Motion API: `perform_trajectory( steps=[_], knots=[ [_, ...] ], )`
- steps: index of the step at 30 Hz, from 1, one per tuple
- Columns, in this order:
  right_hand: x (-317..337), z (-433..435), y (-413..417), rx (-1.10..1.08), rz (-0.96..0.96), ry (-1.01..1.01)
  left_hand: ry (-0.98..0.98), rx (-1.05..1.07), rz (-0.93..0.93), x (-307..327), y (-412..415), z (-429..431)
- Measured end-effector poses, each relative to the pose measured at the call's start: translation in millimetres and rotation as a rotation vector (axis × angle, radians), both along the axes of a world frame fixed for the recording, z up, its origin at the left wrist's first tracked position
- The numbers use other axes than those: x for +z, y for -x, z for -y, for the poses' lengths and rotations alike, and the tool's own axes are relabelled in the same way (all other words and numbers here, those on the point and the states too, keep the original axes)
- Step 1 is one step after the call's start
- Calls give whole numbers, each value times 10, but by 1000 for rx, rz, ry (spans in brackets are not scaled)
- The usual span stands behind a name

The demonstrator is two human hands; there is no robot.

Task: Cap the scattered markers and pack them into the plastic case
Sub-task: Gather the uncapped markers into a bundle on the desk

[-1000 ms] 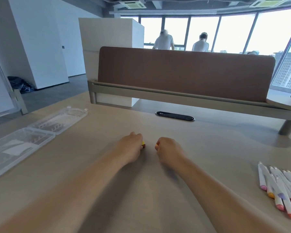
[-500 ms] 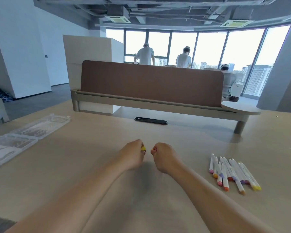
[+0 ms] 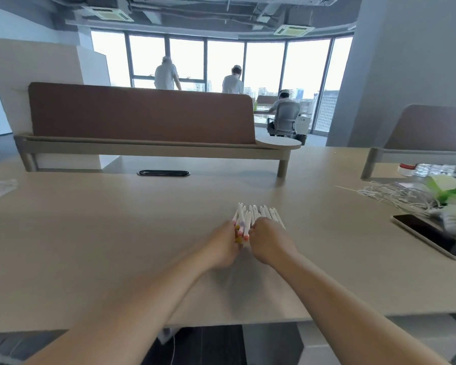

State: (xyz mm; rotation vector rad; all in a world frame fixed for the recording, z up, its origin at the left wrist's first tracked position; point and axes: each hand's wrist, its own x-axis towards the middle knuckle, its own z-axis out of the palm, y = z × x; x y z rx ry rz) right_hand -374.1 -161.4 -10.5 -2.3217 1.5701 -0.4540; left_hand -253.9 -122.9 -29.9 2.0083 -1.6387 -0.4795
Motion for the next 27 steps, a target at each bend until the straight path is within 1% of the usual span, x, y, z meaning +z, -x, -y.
perform_trajectory(
  steps=[2, 7, 13, 18, 23, 27],
  knots=[
    [-51, 63, 205, -47, 2, -11, -21, -32, 51, -62, 187, 64],
    [-166, 257, 420, -57, -55, -56, -38, -7, 177, -135, 402, 206],
    [-178, 391, 333, -80, -19, -32, 49, -64, 314, -126, 463, 337],
    [-118, 484, 268, -85, -12, -93, 47, -71, 331, -171, 418, 433],
    [-129, 507, 264, -110, 81, -164, -17, -81, 350, -171, 368, 469],
    [-161, 503, 262, -123, 101, -178, -64, -85, 276, -158, 351, 451]
  ],
)
